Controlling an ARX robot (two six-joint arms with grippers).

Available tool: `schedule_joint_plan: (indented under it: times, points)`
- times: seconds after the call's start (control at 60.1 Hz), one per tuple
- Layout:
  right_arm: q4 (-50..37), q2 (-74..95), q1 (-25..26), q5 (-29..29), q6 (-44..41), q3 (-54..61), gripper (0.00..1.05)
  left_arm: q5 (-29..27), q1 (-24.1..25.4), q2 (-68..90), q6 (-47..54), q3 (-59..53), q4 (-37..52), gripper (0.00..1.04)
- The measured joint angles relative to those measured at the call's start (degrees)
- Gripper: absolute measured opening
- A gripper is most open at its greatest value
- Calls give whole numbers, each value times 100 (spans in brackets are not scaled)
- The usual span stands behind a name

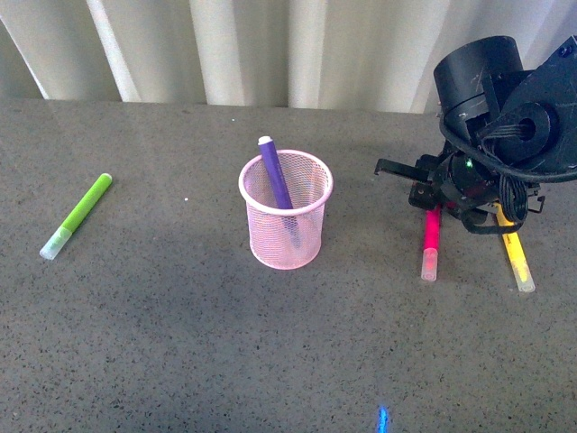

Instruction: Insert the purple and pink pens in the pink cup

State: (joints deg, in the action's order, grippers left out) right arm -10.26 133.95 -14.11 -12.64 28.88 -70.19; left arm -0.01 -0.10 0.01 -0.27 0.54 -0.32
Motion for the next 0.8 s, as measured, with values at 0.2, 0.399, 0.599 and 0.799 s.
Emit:
schedule_joint_plan:
  times: [0.2, 0.399, 0.599, 0.799]
  points:
    - [-675, -254, -24, 612, 166, 372, 12, 0, 0, 0, 0, 0, 0, 98]
    - [-1515, -1228, -101, 1130, 254, 1056, 12, 0, -2, 0, 0, 0, 0, 98]
    - [-2201, -2474, -103, 1460, 291, 1882, 12, 0, -2, 0, 0, 0, 0, 98]
    - [-3493, -3244, -76, 1974, 293, 2380, 12, 0, 0, 0, 0, 0, 0, 98]
